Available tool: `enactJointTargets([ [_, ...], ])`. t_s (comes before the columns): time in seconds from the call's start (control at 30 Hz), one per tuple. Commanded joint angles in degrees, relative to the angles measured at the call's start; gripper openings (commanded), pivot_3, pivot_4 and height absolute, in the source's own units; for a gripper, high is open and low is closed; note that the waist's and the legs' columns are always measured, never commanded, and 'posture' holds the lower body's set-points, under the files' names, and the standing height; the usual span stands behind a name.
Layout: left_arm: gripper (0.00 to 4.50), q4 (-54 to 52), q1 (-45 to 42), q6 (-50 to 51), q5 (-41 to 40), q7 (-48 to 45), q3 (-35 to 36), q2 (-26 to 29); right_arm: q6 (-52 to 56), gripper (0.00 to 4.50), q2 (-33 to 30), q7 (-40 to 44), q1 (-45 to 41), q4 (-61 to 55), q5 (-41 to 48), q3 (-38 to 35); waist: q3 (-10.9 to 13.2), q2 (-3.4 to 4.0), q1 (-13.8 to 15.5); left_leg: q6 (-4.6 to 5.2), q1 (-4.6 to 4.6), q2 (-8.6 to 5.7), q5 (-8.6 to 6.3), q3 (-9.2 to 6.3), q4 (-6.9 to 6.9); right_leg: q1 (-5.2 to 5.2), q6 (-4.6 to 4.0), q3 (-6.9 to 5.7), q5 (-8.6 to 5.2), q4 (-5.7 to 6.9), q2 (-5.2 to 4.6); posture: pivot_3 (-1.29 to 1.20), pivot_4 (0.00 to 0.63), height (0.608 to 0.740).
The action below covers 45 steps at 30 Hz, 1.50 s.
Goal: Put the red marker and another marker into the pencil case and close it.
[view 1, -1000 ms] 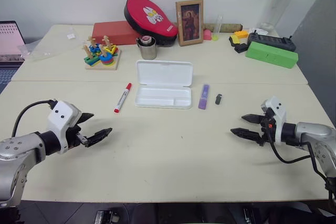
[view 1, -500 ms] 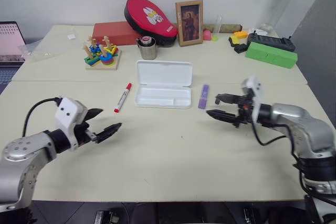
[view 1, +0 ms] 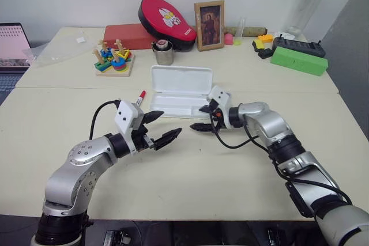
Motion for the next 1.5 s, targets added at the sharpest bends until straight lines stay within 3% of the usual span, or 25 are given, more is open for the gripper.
enactJointTargets([
  [0.03,4.5,-1.2,-0.9,-1.6,-0.3,1.8,0.0,-1.7,-3.7,3.14,2.0,0.3,-2.5,5.6,-3.5,0.6,0.0,0.0,0.0,0.0,0.0,0.0,0.0,-0.02,0.0,0.0,0.0,-0.01,0.0,0.0,0.0,0.0,0.15,0.74],
  [0.37,4.5,-2.4,0.5,-1.5,-1.1,3.9,1.3,-2.6,-7.8,0.56,4.4,2.2,-4.9,10.9,-5.9,-1.5,0.0,0.0,-0.2,-0.01,0.0,0.01,0.01,-0.2,0.09,0.06,-0.01,-0.12,0.0,0.08,0.05,0.0,0.15,0.74],
  [0.47,4.5,-2.6,1.1,-1.5,-1.2,4.2,1.7,-2.2,-8.7,0.04,4.6,2.7,-5.0,11.0,-6.0,-2.1,0.0,0.01,-0.3,-0.01,0.0,0.01,0.01,-0.22,0.1,0.06,-0.01,-0.13,0.0,0.09,0.05,0.0,0.15,0.74],
  [0.63,4.5,-4.2,2.2,-0.3,-2.2,4.1,3.2,-1.0,-8.2,0.04,2.9,6.3,-1.5,2.7,-5.2,-1.8,0.0,0.01,-0.3,-0.01,-0.01,0.01,0.01,-0.27,0.15,0.08,-0.01,-0.16,0.0,0.1,0.06,0.0,0.15,0.74],
  [0.97,4.5,-6.7,4.4,2.1,-5.0,4.2,5.5,1.6,1.5,0.04,-3.0,11.5,12.7,-24.5,-3.2,2.0,0.0,0.01,-0.1,-0.01,-0.03,0.01,0.01,-0.34,0.19,0.11,0.0,-0.2,0.0,0.1,0.06,0.0,0.15,0.74],
  [1.3,4.5,-8.1,6.3,3.6,-5.7,4.5,5.7,2.7,1.0,0.04,-4.7,9.9,16.0,-29.2,-4.1,2.7,0.0,0.01,-0.1,-0.01,-0.03,0.01,0.0,-0.36,0.41,0.18,0.0,-0.19,0.0,0.1,0.08,0.0,0.15,0.74],
  [1.4,4.5,-8.7,9.6,3.9,-6.3,4.8,9.5,4.1,2.2,0.52,-5.1,10.8,15.7,-30.8,-1.9,1.0,0.0,0.01,-0.1,-0.01,-0.03,0.01,0.0,-0.35,0.42,0.19,0.0,-0.19,0.0,0.09,0.08,0.0,0.15,0.74],
  [1.5,4.5,-6.9,13.2,3.6,-6.0,5.1,15.5,5.9,3.5,1.5,-5.8,11.3,15.4,-32.5,1.0,-1.4,0.0,0.01,-0.1,-0.01,-0.04,0.02,0.0,-0.38,0.42,0.18,0.0,-0.2,0.0,0.1,0.09,0.0,0.15,0.74],
])
